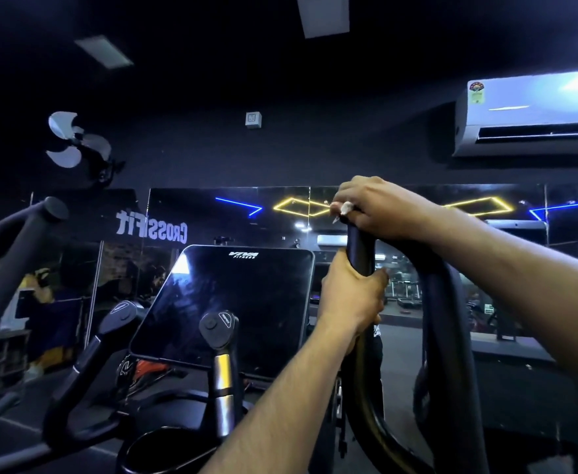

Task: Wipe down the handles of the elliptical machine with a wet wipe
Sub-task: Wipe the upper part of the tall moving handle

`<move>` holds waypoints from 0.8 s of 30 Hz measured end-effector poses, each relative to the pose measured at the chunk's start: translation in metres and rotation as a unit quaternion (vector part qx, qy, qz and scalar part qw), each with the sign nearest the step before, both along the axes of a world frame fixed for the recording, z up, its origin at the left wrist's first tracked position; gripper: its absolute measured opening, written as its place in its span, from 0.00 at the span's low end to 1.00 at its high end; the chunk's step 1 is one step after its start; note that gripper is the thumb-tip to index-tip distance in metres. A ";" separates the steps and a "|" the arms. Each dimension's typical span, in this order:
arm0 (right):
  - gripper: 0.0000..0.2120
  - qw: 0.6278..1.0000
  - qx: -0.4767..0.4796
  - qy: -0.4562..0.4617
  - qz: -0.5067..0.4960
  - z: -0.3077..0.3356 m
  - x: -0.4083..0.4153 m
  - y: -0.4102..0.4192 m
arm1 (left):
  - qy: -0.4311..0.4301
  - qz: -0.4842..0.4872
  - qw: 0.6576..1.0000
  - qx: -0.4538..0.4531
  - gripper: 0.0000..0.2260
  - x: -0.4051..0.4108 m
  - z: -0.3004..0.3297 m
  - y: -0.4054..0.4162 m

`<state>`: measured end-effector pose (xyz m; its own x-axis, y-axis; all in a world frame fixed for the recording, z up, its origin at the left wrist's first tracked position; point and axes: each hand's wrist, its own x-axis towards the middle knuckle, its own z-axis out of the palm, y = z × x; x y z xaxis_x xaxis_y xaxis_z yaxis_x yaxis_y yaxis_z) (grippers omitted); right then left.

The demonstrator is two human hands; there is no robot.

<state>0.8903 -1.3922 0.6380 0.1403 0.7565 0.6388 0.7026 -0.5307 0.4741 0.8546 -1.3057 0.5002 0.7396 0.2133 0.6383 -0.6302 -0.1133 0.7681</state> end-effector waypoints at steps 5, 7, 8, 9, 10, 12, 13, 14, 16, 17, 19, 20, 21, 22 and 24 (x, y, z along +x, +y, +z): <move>0.16 0.987 0.125 0.093 -0.041 0.000 -0.005 0.003 | -0.002 0.002 1.000 0.001 0.10 0.002 0.000 0.002; 0.16 0.978 0.100 0.139 -0.116 0.010 -0.008 0.013 | -0.002 -0.004 1.000 -0.002 0.10 0.003 0.000 0.002; 0.15 0.975 0.087 0.146 -0.145 0.014 -0.009 0.019 | -0.004 -0.005 1.000 -0.003 0.10 0.002 0.000 0.002; 0.15 0.973 0.079 0.143 -0.160 0.017 -0.011 0.023 | -0.005 -0.002 1.000 -0.003 0.10 0.001 0.000 0.002; 0.15 0.974 0.071 0.137 -0.165 0.019 -0.012 0.025 | -0.006 0.002 1.000 -0.001 0.10 0.000 0.001 0.001; 0.16 0.980 0.058 0.116 -0.150 0.018 -0.015 0.023 | -0.010 0.006 1.000 0.002 0.09 -0.003 0.001 0.000; 0.16 0.984 0.047 0.104 -0.137 0.016 -0.015 0.021 | -0.012 0.007 1.000 0.002 0.08 -0.003 0.000 0.000; 0.15 0.988 0.036 0.092 -0.121 0.014 -0.015 0.018 | -0.013 0.010 1.000 0.005 0.07 -0.004 0.000 -0.001; 0.12 0.994 0.023 0.070 -0.085 0.010 -0.012 0.013 | -0.010 0.014 1.000 0.010 0.07 -0.006 0.000 -0.002; 0.10 0.995 0.021 0.061 -0.070 0.010 -0.011 0.011 | -0.009 0.015 1.000 0.012 0.07 -0.007 0.001 -0.002; 0.06 0.998 0.021 0.045 -0.046 0.007 -0.008 0.007 | -0.009 0.014 1.000 0.008 0.07 -0.009 0.001 -0.002; 0.05 0.998 0.027 0.040 -0.033 0.004 -0.008 0.005 | -0.011 0.014 1.000 0.005 0.07 -0.010 0.001 -0.001; 0.07 0.998 0.041 0.037 -0.020 0.001 -0.007 0.001 | -0.014 0.016 1.000 0.005 0.07 -0.009 0.001 -0.001; 0.09 0.997 0.064 0.035 -0.001 -0.002 -0.005 -0.002 | -0.015 0.018 1.000 0.007 0.07 -0.008 0.001 -0.001; 0.12 0.987 0.147 0.045 0.041 -0.008 -0.006 -0.011 | -0.017 0.021 1.000 0.009 0.07 -0.006 0.001 -0.001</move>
<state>0.8843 -1.4028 0.6300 0.1529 0.5517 0.8199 0.7817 -0.5751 0.2413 0.8490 -1.3065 0.5009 0.7079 0.2324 0.6670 -0.6505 -0.1535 0.7439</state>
